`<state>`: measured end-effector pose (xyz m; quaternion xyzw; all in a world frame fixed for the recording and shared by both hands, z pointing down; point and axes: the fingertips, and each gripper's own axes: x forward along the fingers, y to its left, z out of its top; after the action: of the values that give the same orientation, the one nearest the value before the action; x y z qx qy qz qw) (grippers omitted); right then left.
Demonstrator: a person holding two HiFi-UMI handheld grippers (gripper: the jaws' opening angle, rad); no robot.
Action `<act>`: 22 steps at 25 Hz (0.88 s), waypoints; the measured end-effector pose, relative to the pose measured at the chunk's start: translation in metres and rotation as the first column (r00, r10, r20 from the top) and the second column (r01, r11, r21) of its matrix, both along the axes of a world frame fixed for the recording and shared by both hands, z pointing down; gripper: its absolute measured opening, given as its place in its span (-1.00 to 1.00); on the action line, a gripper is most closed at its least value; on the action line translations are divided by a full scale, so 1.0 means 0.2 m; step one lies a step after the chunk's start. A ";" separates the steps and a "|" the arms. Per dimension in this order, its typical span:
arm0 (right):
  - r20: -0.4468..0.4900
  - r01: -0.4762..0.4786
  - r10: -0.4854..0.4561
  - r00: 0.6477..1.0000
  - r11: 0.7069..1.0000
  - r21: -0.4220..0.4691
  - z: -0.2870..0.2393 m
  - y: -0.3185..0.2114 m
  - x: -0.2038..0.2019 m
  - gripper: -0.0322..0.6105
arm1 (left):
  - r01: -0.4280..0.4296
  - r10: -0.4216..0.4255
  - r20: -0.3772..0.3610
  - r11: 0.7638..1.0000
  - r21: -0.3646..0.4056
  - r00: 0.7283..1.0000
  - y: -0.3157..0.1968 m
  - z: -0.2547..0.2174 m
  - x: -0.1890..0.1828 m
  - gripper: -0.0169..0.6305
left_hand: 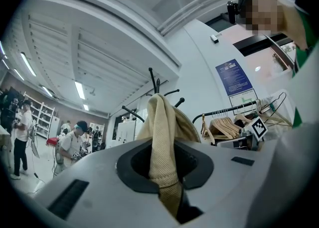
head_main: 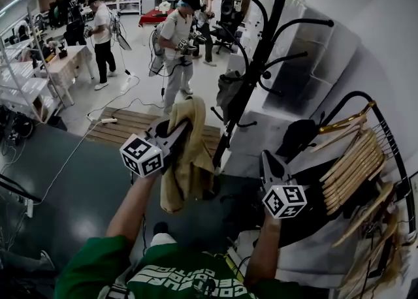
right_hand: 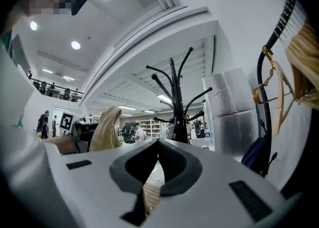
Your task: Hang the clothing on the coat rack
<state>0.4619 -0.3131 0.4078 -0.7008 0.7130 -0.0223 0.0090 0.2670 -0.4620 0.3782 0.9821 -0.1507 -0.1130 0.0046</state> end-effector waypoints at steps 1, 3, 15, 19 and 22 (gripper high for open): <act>-0.001 -0.006 0.006 1.000 1.000 0.002 -0.01 -0.01 0.00 -0.88 | -0.007 0.007 0.000 1.000 0.001 1.000 -0.02 -0.01 0.01 -0.82; -0.003 -0.016 0.016 1.000 1.000 0.004 -0.02 -0.04 -0.01 -0.88 | -0.022 0.022 0.003 1.000 0.002 1.000 -0.05 -0.01 0.01 -0.82; -0.004 -0.124 0.124 0.992 0.992 0.019 -0.04 -0.07 0.00 -0.88 | -0.104 0.104 0.015 0.994 0.016 0.995 -0.23 -0.02 0.11 -0.82; -0.003 -0.162 0.162 0.987 0.987 0.019 -0.04 -0.07 0.02 -0.88 | -0.122 0.121 0.035 0.992 0.027 0.992 -0.30 -0.02 0.20 -0.82; -0.003 -0.180 0.180 0.984 0.984 0.020 -0.04 -0.08 0.04 -0.88 | -0.130 0.128 0.048 0.991 0.029 0.991 -0.36 -0.01 0.26 -0.82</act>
<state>0.4704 -0.3295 0.4007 -0.7622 0.6470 -0.0129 0.0162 0.3198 -0.5345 0.3759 0.9921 -0.0851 -0.0922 -0.0076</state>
